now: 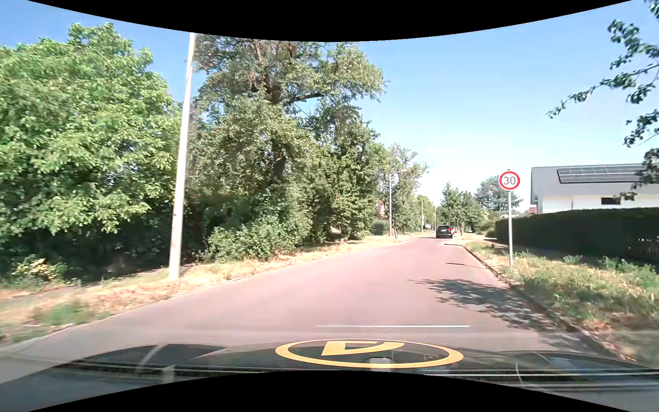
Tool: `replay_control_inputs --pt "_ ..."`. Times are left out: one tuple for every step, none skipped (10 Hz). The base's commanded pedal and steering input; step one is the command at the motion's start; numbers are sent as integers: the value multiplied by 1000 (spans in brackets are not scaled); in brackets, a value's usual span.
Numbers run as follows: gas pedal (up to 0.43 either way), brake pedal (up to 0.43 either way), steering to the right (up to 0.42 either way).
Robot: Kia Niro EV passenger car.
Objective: Follow the waypoints while adhering to traffic rules and regulations
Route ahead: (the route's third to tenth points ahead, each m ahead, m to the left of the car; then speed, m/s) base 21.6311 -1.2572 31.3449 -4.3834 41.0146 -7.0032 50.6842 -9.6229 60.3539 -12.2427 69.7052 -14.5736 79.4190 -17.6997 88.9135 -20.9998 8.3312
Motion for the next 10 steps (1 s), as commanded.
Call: replay_control_inputs --pt "260 0 120" --pt "260 0 116" --pt "268 0 109" --pt "268 0 99" --pt "280 0 87" --pt "280 0 73" --pt "280 0 60" --pt "280 0 51" --pt "280 0 41" --pt "280 0 35"
